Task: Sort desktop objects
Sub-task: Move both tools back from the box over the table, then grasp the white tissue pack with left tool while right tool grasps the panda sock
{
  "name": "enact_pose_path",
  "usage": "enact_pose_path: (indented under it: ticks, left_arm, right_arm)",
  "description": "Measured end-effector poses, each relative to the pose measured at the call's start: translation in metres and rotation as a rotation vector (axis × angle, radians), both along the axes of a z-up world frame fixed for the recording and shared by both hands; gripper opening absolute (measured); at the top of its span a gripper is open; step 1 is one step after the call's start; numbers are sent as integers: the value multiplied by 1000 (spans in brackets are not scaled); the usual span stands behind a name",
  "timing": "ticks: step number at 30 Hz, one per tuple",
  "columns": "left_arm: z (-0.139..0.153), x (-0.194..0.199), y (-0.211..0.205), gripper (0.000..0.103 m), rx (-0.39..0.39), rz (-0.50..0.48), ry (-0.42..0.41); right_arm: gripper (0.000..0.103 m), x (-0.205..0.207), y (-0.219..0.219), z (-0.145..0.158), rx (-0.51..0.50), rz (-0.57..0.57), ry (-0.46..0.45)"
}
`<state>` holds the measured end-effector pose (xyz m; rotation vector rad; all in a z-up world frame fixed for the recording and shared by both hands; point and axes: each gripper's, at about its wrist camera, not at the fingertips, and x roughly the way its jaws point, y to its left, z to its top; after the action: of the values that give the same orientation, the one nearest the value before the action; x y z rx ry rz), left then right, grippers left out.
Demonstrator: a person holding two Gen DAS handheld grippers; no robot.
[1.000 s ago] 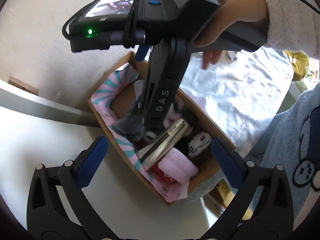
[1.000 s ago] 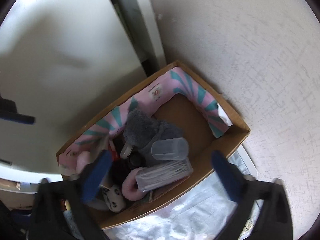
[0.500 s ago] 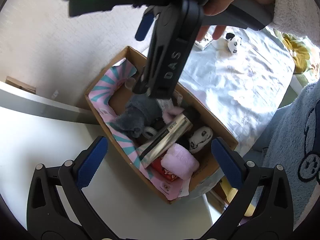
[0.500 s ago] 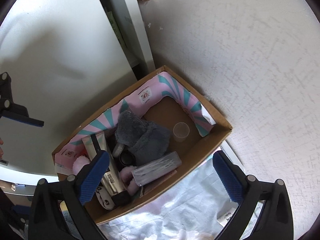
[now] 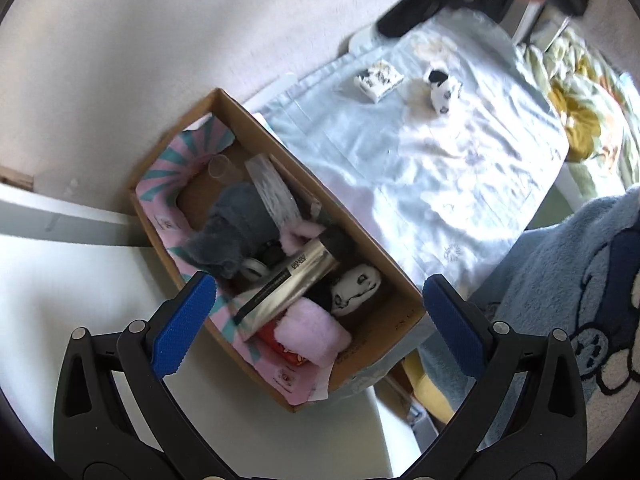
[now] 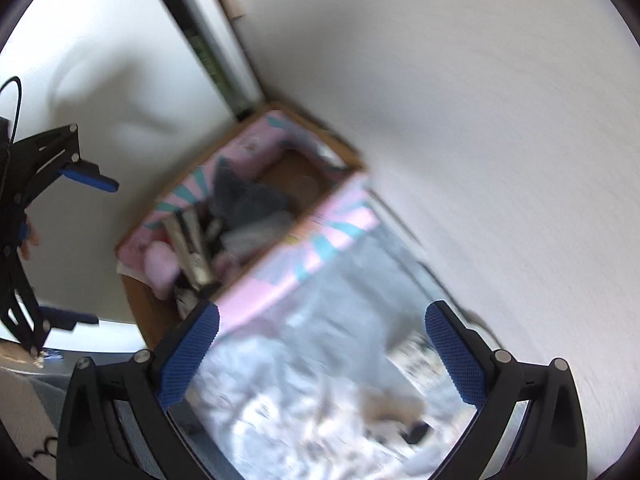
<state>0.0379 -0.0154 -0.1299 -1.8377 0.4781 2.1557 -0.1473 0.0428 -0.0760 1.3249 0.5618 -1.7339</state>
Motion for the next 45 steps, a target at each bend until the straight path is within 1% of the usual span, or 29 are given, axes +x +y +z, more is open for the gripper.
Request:
enact_pose_path:
  ticks: [3,6,7,9,12,15,16,19,21,22,23,25,27,29,31,33,36,39,42,43,45]
  left_arm:
    - [-2,-7,10,103,-37,1,22]
    - [4,-17,23,103,-67,-16,89]
    - [4,-23,28,103,-70,-21,100]
    - [2,-35,37,103,-67,-24,101]
    - [-4,-53,57,103,-58,-47,109]
    - [-13,-72,84,103,-103,-62,167]
    - [-17,-79,93,103,-108,-58,189]
    - [-38,-103,113,102,-90,-4,212]
    - [-58,-119,123,96,-70,56,200]
    - [-68,-125,127,90,-57,80,196]
    - [-78,-132,131,89,-43,110,188]
    - [-98,-142,139,89,-8,168,171]
    - [-119,-152,145,89,19,228,145]
    - [-134,-157,149,89,32,275,131]
    - [-148,-163,149,89,41,339,114]
    - [-156,-168,146,89,74,384,104]
    - [-164,-176,140,89,75,442,113]
    - [-169,-179,134,89,124,488,116]
    - [-171,-179,133,89,140,510,121]
    - [-170,-179,134,89,135,509,129]
    - [-170,-180,137,89,125,501,137]
  right_arm:
    - [103,-1,33,12,19,-42,61]
    - [103,-2,63,17,43,-86,77]
    - [103,0,73,18,62,-113,76]
    - [103,2,92,18,88,-151,102]
    - [103,7,125,14,95,-226,101]
    - [103,17,150,6,101,-280,119]
    - [103,20,156,2,107,-296,128]
    - [103,30,171,-14,88,-353,110]
    - [103,37,178,-28,75,-393,96]
    - [103,41,180,-34,77,-407,92]
    - [103,44,181,-42,83,-419,89]
    - [103,51,181,-57,91,-430,88]
    - [103,55,181,-71,79,-451,75]
    - [103,56,180,-85,62,-474,67]
    - [103,59,175,-101,67,-489,79]
    - [103,61,170,-115,81,-493,100]
    - [103,66,165,-130,61,-489,117]
    - [103,68,159,-141,71,-480,144]
    - [102,68,157,-148,66,-486,146]
    - [99,67,158,-150,59,-494,140]
    - [97,67,159,-152,38,-505,129]
